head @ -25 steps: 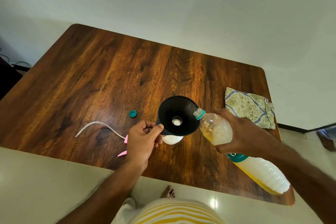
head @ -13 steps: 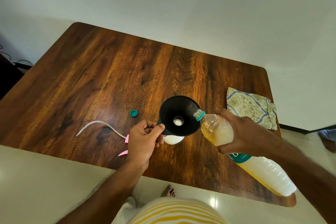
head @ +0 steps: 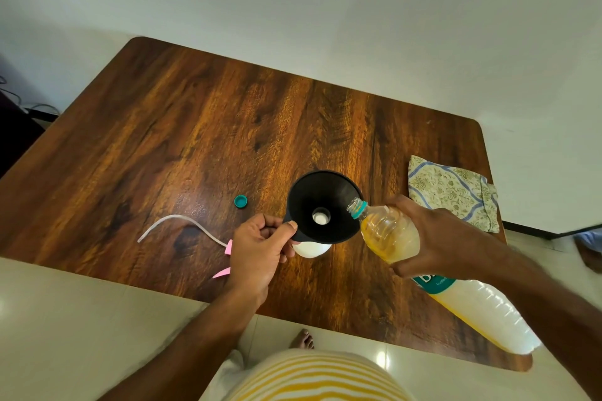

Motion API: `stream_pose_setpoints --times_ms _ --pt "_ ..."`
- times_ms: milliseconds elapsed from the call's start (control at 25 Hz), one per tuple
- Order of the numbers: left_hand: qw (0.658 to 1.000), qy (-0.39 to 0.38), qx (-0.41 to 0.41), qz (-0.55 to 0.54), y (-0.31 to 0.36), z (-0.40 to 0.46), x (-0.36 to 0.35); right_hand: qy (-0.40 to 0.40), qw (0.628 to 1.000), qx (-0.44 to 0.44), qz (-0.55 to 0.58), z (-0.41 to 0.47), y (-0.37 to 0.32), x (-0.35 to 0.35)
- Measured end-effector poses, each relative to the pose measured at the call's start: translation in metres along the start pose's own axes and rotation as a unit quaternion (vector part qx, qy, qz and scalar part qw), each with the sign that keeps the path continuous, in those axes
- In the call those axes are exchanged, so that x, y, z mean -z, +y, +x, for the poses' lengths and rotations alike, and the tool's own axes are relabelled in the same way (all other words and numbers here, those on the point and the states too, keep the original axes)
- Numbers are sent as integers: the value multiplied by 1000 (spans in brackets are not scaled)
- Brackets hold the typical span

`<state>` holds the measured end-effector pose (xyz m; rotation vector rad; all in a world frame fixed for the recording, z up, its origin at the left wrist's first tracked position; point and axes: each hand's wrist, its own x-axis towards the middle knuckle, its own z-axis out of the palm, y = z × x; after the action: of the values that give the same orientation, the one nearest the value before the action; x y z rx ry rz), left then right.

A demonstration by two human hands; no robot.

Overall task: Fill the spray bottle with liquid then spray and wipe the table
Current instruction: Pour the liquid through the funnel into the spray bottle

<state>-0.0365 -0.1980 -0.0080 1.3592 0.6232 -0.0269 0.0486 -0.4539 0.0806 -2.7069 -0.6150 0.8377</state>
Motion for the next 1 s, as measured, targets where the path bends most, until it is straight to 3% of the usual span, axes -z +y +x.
stream_pose_setpoints --times_ms 1000 --pt "1000 -2 -4 -20 -5 1 1 -35 999 -3 6 1 0 2"
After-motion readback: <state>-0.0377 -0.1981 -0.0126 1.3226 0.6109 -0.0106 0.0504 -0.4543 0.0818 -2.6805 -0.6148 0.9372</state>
